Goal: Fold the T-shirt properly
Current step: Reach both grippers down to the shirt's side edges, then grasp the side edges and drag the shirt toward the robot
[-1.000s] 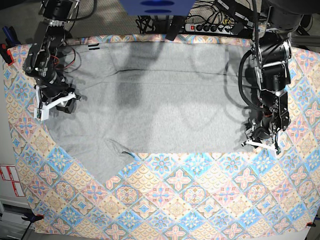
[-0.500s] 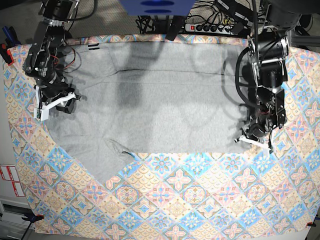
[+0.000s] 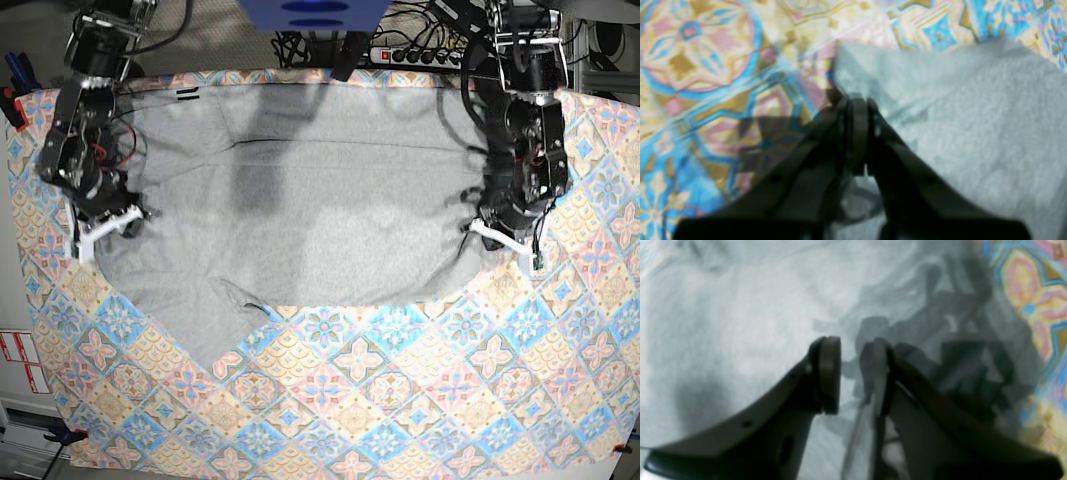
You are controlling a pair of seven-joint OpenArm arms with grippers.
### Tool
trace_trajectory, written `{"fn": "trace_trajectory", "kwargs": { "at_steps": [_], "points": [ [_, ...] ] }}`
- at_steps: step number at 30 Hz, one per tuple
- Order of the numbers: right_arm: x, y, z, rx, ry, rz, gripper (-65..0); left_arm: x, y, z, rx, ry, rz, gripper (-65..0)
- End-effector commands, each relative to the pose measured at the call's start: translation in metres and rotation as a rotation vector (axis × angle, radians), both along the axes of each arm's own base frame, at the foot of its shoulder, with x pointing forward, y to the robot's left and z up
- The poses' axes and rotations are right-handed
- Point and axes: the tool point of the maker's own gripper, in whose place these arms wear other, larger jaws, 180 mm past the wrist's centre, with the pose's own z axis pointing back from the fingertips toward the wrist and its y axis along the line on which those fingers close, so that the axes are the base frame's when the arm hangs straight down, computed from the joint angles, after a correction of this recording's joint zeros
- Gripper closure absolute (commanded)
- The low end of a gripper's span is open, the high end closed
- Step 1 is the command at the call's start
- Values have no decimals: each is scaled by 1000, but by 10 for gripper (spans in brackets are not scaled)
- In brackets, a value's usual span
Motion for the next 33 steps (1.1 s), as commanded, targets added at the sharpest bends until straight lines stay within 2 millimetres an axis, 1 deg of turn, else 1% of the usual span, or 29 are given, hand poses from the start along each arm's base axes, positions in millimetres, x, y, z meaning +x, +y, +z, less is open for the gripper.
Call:
{"fn": "trace_trajectory", "kwargs": {
  "at_steps": [1,3,5,7,9,10,12,15,20,23,25,27,28,30,33],
  "points": [
    [19,-6,16,-8,-59,8,-170,7,-3,16,-3,-58,-11,0],
    [26,-20,15,-15,-43,-4,-186,-2,5,20,4,-69,11,0],
    [36,-25,13,0,-36,-23,-214,-9,10,22,10,-74,25,0],
    [45,-30,9,22,-21,-46,-239,-17,11,19,14,-64,28,0],
    [50,-47,5,-4,6,-62,-247,-24,12,15,15,-48,29,0],
    [52,-50,3,-10,19,-67,-249,-25,13,14,16,-46,29,0],
    [65,-56,4,-33,12,-78,-251,-33,13,9,18,-28,28,0],
    [75,-64,4,-80,7,-82,-251,-39,12,10,24,-26,21,0],
    [91,-72,9,-146,24,-70,-251,-41,11,14,29,-35,14,0],
    [102,-71,14,-136,13,-74,-251,-41,11,15,30,-37,14,0],
    [104,-73,12,-132,7,-82,-251,-42,17,16,31,-42,34,0],
    [98,-87,8,-150,14,-99,-251,-43,20,17,32,-42,44,0],
    [97,-87,5,-158,19,-89,-251,-46,20,15,33,-35,46,0],
    [109,-77,5,-184,2,-42,-251,-49,20,13,33,-27,46,0],
    [115,-64,2,-224,-12,22,-251,-51,20,12,33,-24,46,0]
  ]
}}
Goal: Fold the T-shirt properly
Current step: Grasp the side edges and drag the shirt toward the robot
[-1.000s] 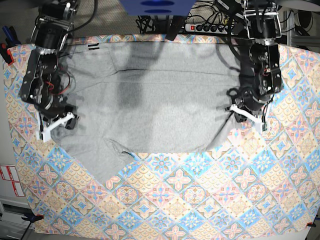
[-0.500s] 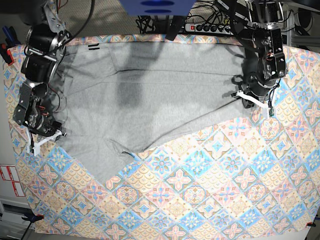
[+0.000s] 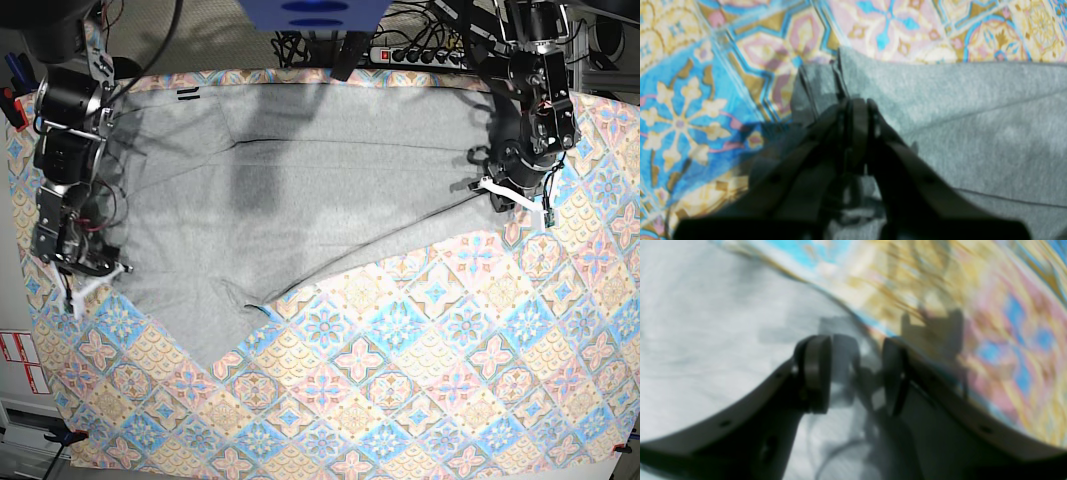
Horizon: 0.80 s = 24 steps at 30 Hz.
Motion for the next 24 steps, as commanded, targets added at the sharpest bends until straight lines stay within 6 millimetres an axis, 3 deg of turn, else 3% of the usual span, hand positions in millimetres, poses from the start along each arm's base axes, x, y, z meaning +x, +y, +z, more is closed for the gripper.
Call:
{"fn": "trace_trajectory", "kwargs": {
  "at_steps": [1,9,24],
  "points": [
    [23,-2,24,-6,-82,8,-251,11,5,14,18,-53,-3,0],
    [11,1,-2,4,-59,6,-251,7,1,17,-6,-63,-1,0],
    [15,-16,8,-22,-123,-14,-249,4,-3,17,-52,-67,12,0]
  ]
}}
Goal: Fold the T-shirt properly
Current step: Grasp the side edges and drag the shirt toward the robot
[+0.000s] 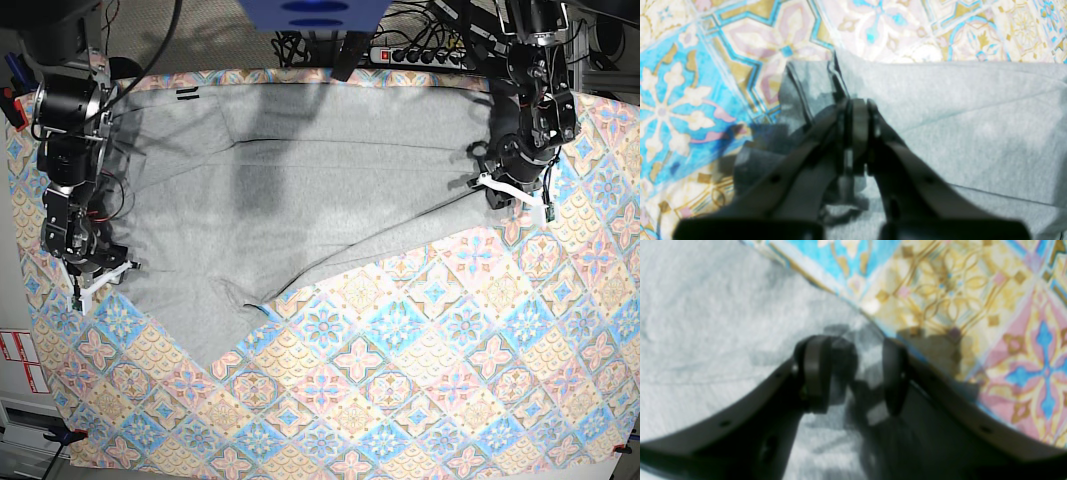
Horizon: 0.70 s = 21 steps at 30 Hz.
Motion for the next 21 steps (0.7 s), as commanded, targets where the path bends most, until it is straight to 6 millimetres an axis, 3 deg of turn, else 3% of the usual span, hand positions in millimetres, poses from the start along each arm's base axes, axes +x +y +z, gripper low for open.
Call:
{"fn": "trace_trajectory", "kwargs": {
  "at_steps": [1,3,8,12,17,21],
  "points": [
    [17,-18,25,-32,-74,-12,-249,8,5,11,13,-44,0,0],
    [16,-31,31,-54,-88,-22,-251,8,5,11,13,-44,0,0],
    [15,-33,30,-59,-82,-19,-251,8,5,11,13,-44,0,0],
    [-1,-33,10,-38,-23,-38,-251,8,5,11,13,-44,0,0],
    [-5,-30,4,-27,-7,-39,-251,8,5,11,13,-44,0,0],
    [-26,-29,-14,-27,37,-38,-245,8,5,11,13,-44,0,0]
  ]
}}
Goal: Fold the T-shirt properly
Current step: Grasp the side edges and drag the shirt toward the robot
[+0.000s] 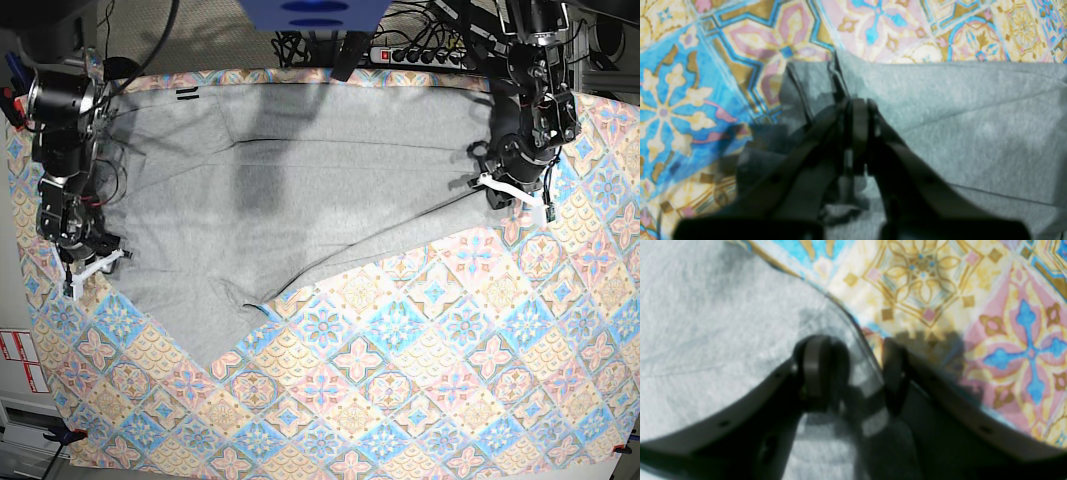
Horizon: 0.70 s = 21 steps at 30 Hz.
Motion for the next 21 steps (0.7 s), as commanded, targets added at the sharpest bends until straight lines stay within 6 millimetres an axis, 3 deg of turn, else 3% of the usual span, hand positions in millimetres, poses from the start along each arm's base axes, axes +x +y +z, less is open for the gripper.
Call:
{"fn": "trace_trajectory", "kwargs": {
  "at_steps": [1,8,12,15,21],
  "points": [
    [-5,-10,1,-11,34,-6,-236,9,4,12,10,-46,0,0],
    [-4,18,1,81,19,132,0,9,4,12,10,-46,-1,0],
    [-2,19,4,82,10,141,-3,9,4,12,12,-46,-2,0],
    [9,16,19,53,-35,160,-2,9,5,12,15,-48,-2,0],
    [2,5,39,6,-97,159,-2,9,6,13,18,-48,-3,0]
  ]
}}
